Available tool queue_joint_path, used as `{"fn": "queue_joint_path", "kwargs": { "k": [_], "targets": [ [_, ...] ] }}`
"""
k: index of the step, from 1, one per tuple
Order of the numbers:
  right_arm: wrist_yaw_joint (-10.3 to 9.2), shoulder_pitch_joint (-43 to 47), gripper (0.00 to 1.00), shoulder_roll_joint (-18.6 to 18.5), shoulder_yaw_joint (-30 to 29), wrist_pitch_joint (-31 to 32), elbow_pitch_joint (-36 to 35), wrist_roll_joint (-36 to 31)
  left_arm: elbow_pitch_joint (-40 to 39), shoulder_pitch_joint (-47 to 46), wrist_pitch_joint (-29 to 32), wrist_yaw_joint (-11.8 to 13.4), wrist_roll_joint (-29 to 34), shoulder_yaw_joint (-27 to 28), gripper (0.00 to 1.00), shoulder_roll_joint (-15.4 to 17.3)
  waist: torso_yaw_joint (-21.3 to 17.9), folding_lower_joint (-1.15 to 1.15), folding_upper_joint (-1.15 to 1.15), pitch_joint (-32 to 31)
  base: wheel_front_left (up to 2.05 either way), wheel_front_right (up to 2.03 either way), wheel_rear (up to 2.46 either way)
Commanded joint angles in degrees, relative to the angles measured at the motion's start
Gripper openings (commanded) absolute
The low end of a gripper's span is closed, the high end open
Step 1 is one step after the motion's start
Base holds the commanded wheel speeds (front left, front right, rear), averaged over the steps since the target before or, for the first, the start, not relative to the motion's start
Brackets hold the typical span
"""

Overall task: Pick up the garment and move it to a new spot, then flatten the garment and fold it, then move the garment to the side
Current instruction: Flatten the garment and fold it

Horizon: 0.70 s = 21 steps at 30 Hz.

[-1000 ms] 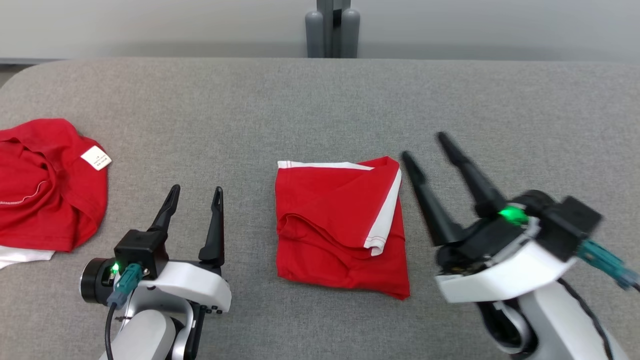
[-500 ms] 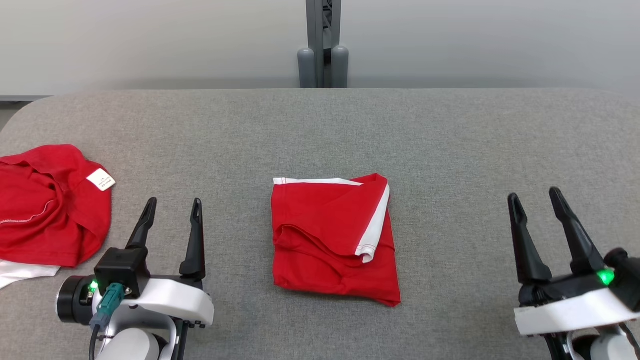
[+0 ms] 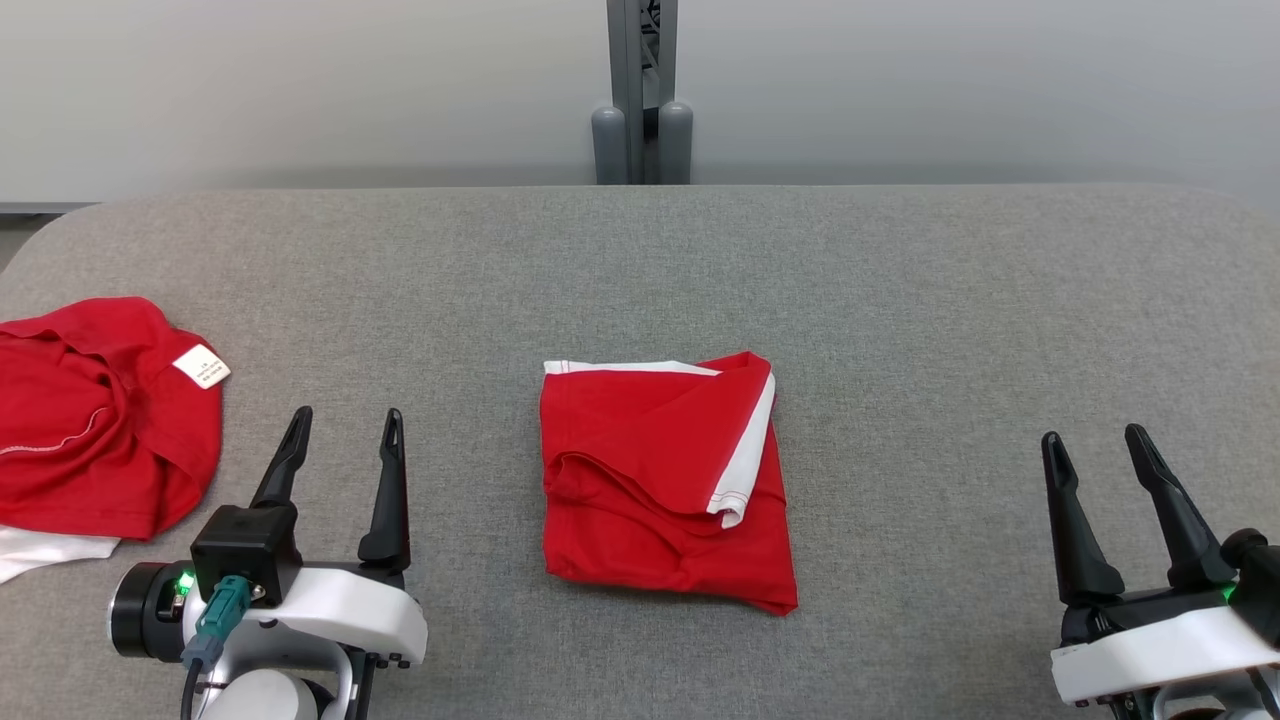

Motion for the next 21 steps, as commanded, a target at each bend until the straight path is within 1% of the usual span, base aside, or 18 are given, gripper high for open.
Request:
{"fn": "queue_joint_path", "kwargs": {
  "k": [1,9,10,11,14,18,19,21],
  "targets": [
    [0.02,0.1,1.00,0.1,-0.2,0.2,-0.2,-0.2,-0.2,0.1,0.0,0.3,0.2,0.1,1.00,0.5,0.0,0.00,0.00,0.1,0.00,0.00,0.00],
    [0.01,-0.4,1.00,0.2,0.1,1.0,0.0,0.3,-0.4,-0.5,0.2,0.3,0.0,-0.3,1.00,0.3,0.2,0.00,0.00,0.7,0.00,0.00,0.00],
    [0.01,-0.6,0.47,0.2,0.2,1.2,0.1,0.5,-0.3,-0.6,0.2,0.3,0.0,-0.3,1.00,0.3,0.3,0.00,0.00,0.8,0.00,0.00,0.00],
    [0.02,-0.8,0.00,0.0,0.6,1.3,0.4,0.9,-0.3,-0.8,0.2,0.3,0.0,-0.4,1.00,0.2,0.4,0.00,0.00,0.9,0.00,0.00,0.00],
    [0.02,-1.2,0.00,-0.7,2.5,2.4,1.6,1.5,-0.1,-1.2,0.0,0.0,0.0,-0.7,1.00,0.0,1.0,0.00,0.00,1.4,0.00,0.00,0.00],
    [0.02,-2.4,0.00,-1.4,7.9,3.4,4.3,2.8,0.1,-1.9,-0.1,-0.3,0.1,-1.1,1.00,-0.4,2.2,0.00,0.00,2.5,0.00,0.00,0.00],
    [0.02,-2.4,0.00,-1.4,7.9,3.4,4.3,2.8,0.1,-1.9,-0.1,-0.3,0.1,-1.1,1.00,-0.4,2.2,0.00,0.00,2.5,0.00,0.00,0.00],
    [0.02,-3.4,0.00,-1.9,10.9,3.5,6.3,3.8,0.2,-2.4,-0.3,-0.4,0.1,-1.4,1.00,-0.8,2.9,0.00,0.00,3.4,0.00,0.00,0.00]
  ]
}}
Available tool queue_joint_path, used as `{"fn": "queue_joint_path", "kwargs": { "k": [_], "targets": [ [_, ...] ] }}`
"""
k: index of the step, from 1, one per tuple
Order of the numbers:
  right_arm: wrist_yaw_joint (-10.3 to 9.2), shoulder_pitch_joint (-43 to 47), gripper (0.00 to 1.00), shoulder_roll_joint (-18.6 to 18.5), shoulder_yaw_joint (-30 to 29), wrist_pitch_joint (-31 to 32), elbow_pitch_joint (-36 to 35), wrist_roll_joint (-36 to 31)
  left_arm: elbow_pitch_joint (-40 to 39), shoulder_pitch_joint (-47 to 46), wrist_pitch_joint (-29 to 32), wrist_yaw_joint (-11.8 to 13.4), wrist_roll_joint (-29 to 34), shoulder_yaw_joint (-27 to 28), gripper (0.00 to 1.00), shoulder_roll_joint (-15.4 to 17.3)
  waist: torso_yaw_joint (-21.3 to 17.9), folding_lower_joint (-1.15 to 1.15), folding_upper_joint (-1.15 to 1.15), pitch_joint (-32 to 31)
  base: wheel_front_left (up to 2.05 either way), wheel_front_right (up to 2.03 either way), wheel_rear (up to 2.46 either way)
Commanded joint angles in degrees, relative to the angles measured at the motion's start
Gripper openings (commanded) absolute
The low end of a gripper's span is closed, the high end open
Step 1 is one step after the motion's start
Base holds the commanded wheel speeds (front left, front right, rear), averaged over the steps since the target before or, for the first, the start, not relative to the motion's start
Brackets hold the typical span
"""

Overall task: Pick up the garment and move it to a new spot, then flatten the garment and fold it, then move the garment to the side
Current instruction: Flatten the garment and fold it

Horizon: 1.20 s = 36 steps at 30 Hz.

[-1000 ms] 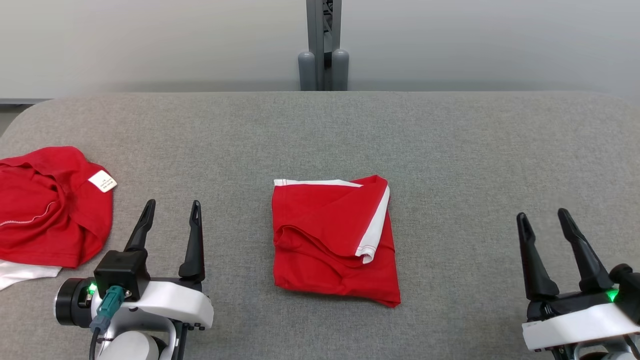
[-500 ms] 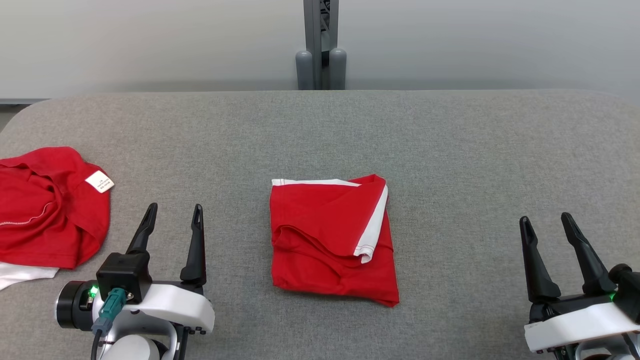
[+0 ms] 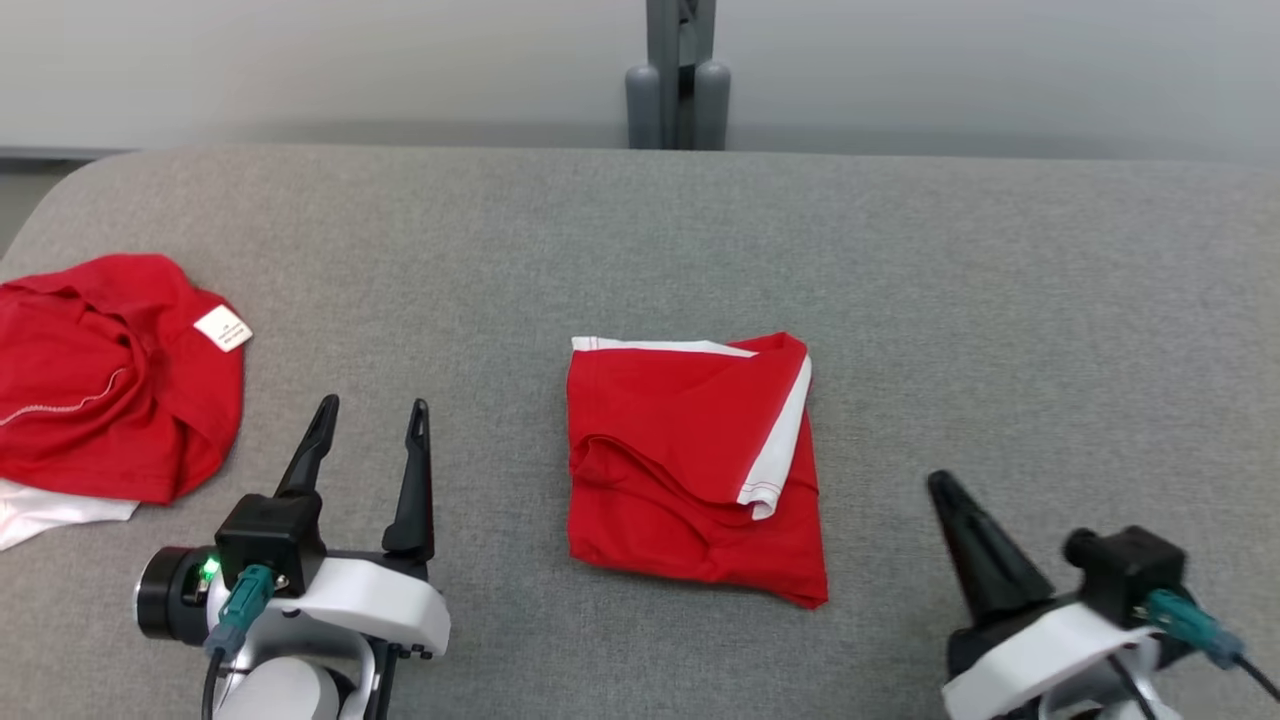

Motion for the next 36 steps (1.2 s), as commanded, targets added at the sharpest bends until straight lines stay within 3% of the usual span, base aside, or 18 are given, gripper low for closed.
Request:
{"fn": "queue_joint_path", "kwargs": {
  "k": [1,15,27,36],
  "targets": [
    [0.01,-1.4,0.00,-0.9,1.3,-0.2,1.4,0.6,0.0,-1.4,-0.3,-0.2,0.2,-0.1,1.00,-0.2,1.0,0.00,0.00,1.3,0.00,0.00,0.00],
    [0.01,-13.8,0.00,-3.4,15.8,-4.2,17.9,7.0,3.3,-4.7,-2.1,-2.4,-0.3,-1.8,1.00,-2.9,6.8,0.00,0.00,6.0,0.00,0.00,0.00],
    [0.01,-27.3,0.00,-5.6,22.4,-5.5,21.5,11.4,5.4,-5.9,-3.4,-3.1,-0.3,-2.3,1.00,-4.4,8.3,0.00,0.00,7.2,0.00,0.00,0.00],
    [0.01,-38.1,0.00,-5.2,28.0,-6.8,31.3,16.4,7.3,-7.0,-3.8,-4.3,-0.5,-3.5,1.00,-5.6,9.9,0.00,0.00,6.9,0.00,0.00,0.00]
  ]
}}
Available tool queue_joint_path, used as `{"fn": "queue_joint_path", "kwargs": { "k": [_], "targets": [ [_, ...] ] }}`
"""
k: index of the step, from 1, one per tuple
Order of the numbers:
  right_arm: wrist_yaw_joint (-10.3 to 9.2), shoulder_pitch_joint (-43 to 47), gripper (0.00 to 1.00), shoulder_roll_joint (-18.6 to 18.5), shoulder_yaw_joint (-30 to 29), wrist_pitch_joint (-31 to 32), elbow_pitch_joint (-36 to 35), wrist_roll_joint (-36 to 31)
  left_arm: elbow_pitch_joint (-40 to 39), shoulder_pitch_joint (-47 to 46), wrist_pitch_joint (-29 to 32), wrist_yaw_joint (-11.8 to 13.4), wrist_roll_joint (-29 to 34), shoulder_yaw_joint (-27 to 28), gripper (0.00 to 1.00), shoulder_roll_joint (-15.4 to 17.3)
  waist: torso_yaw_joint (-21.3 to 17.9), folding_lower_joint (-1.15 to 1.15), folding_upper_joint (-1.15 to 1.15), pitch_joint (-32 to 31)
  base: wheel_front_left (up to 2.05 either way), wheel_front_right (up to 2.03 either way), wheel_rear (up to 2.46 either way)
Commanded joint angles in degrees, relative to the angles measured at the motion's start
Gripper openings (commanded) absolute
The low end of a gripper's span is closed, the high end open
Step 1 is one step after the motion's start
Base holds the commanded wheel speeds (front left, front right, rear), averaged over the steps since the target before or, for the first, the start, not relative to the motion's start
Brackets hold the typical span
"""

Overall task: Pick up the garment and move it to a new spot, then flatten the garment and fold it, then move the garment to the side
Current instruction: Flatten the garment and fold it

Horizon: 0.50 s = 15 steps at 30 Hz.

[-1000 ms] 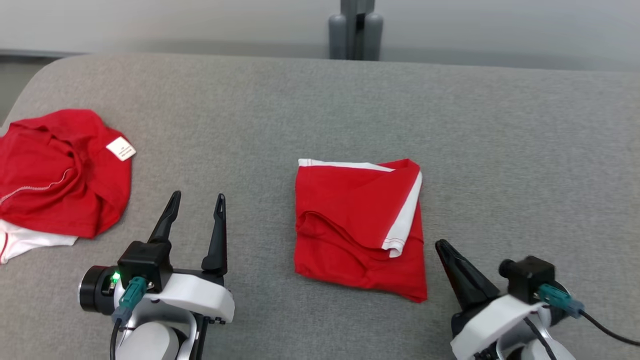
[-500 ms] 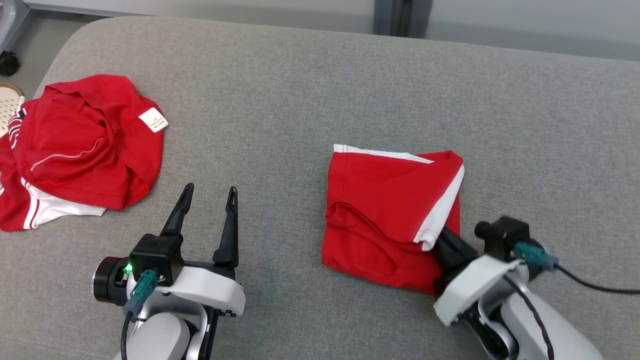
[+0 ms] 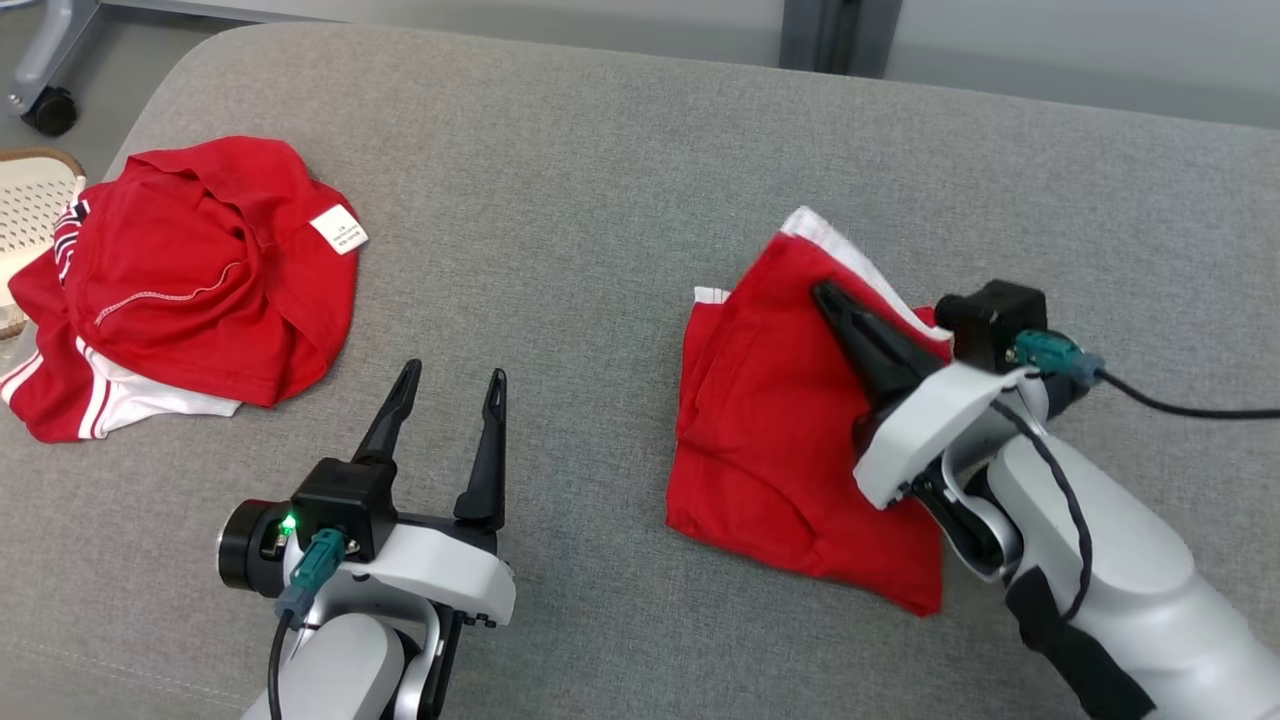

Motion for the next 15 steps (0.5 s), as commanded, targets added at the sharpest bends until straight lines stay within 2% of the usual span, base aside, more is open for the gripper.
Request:
{"fn": "queue_joint_path", "kwargs": {
  "k": [1,9,13,15],
  "targets": [
    [0.01,-1.9,0.00,-0.1,0.7,-1.1,2.1,1.4,0.4,-0.7,-0.3,-0.3,-0.2,0.3,1.00,0.2,0.1,0.00,0.00,0.1,0.00,0.00,0.00],
    [0.01,-6.0,0.00,0.2,2.8,-4.2,7.7,5.5,0.8,-0.5,-0.5,0.0,-0.3,0.6,1.00,0.7,-0.6,0.00,0.00,-0.2,0.00,0.00,0.00],
    [0.01,-4.2,0.00,-0.7,0.3,-5.1,5.6,6.2,0.7,0.2,-0.3,0.5,-0.3,0.8,1.00,1.3,-2.1,0.00,0.00,-1.3,0.00,0.00,0.00],
    [0.01,-2.5,0.00,-1.5,-2.7,-5.2,2.8,5.3,0.4,0.6,-0.2,0.8,-0.4,1.0,1.00,1.8,-3.2,0.00,0.00,-1.9,0.00,0.00,0.00]
  ]
}}
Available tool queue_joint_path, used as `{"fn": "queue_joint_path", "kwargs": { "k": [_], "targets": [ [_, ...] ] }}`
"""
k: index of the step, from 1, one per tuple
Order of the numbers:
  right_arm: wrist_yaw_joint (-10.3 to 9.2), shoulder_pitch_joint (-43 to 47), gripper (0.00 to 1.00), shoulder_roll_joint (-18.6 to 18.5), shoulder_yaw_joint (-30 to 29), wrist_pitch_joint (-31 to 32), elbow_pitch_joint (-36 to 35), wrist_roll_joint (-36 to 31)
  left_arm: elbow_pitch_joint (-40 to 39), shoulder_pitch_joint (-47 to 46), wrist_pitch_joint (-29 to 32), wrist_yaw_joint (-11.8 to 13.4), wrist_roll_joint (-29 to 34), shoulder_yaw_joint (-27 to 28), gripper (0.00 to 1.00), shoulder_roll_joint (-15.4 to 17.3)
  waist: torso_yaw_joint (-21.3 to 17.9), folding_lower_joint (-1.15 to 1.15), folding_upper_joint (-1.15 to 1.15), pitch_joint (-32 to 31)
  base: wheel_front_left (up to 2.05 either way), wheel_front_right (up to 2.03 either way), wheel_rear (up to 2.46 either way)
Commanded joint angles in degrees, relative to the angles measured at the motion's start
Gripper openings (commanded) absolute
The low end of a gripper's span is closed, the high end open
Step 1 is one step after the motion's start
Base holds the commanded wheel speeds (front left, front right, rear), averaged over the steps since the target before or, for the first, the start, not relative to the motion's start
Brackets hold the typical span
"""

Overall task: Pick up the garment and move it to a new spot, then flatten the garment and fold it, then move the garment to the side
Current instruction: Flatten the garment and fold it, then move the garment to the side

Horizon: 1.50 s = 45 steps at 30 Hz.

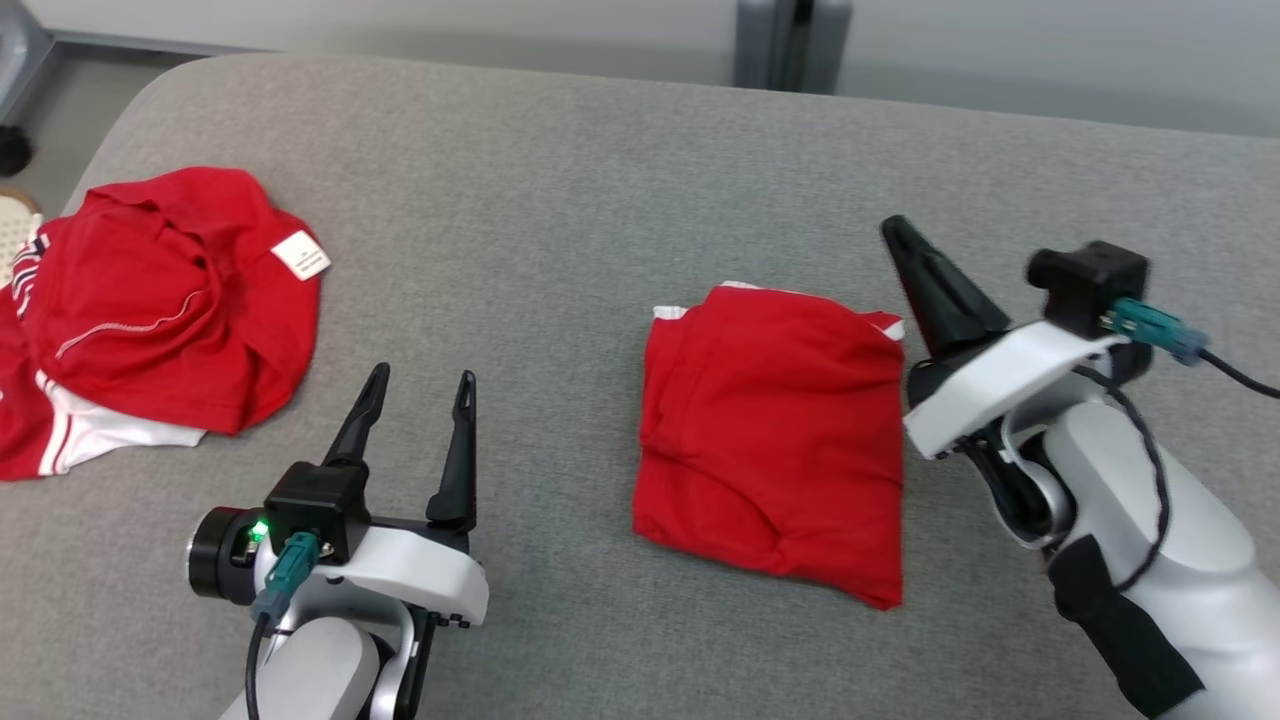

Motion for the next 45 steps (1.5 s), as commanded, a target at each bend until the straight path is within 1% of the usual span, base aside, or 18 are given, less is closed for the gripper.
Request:
{"fn": "queue_joint_path", "kwargs": {
  "k": [1,5,7,8,9,11,15,17,21,27,33,42,45],
  "targets": [
    [0.03,1.5,0.00,-0.7,-1.3,-0.4,-1.2,-0.7,-0.3,0.4,0.0,0.2,-0.2,0.4,1.00,0.6,-1.2,0.00,0.00,-0.7,0.00,0.00,0.00],
    [0.03,7.6,0.00,-1.7,-8.1,-0.3,-7.9,-4.4,-0.9,0.9,0.5,0.8,-0.5,0.9,1.00,1.5,-3.5,0.00,0.00,-1.9,0.00,0.00,0.00],
    [0.03,10.8,0.42,-2.1,-11.0,-0.3,-10.4,-6.3,-1.2,1.1,0.7,0.9,-0.6,1.1,1.00,2.0,-4.6,0.00,0.00,-2.5,0.00,0.00,0.00],
    [0.03,12.3,0.82,-2.1,-12.7,-0.3,-11.7,-7.3,-1.3,1.3,0.9,1.0,-0.6,1.2,1.00,2.3,-5.1,0.00,0.00,-2.9,0.00,0.00,0.00],
    [0.03,13.7,1.00,-2.0,-14.3,-0.3,-13.0,-8.5,-1.6,1.4,1.0,1.1,-0.6,1.3,1.00,2.6,-5.6,0.00,0.00,-3.2,0.00,0.00,0.00],
    [0.03,16.5,1.00,-1.2,-17.3,-0.3,-16.1,-10.5,-1.8,1.7,1.3,1.4,-0.8,1.5,1.00,2.9,-6.6,0.00,0.00,-3.7,0.00,0.00,0.00],
    [0.03,22.4,1.00,-0.7,-22.3,0.1,-18.9,-15.0,-2.4,2.6,1.7,2.1,-1.0,1.6,1.00,3.6,-7.9,0.00,0.00,-5.3,0.00,0.00,0.00],
    [0.03,25.1,1.00,0.2,-24.8,0.3,-20.5,-17.2,-2.6,3.2,2.0,2.3,-1.1,1.6,1.00,3.9,-8.2,0.00,0.00,-6.1,0.00,0.00,0.00],
    [0.03,32.8,1.00,2.4,-31.2,3.6,-25.0,-21.1,-3.2,5.0,2.5,2.9,-1.4,1.6,1.00,4.5,-8.7,0.00,0.00,-8.6,0.00,0.00,0.00],
    [0.03,40.1,1.00,4.8,-36.2,8.6,-32.8,-25.0,-4.5,6.8,3.3,4.0,-1.3,1.5,1.00,5.6,-9.0,0.00,0.00,-9.8,0.00,0.00,0.00],
    [0.03,43.7,1.00,6.4,-38.8,12.4,-38.4,-27.4,-5.2,7.5,3.9,4.8,-1.1,1.6,1.00,6.1,-9.1,0.00,0.00,-9.8,0.00,0.00,0.00],
    [0.03,44.7,1.00,7.5,-39.1,14.0,-41.0,-28.0,-5.5,7.2,3.7,5.1,-1.3,1.4,1.00,6.1,-8.9,0.00,0.00,-9.7,0.00,0.00,0.00],
    [0.03,44.3,1.00,7.4,-38.3,14.3,-41.1,-27.6,-5.6,6.9,3.7,5.1,-1.3,1.3,1.00,6.1,-8.5,0.00,0.00,-9.4,0.00,0.00,0.00]
  ]
}}
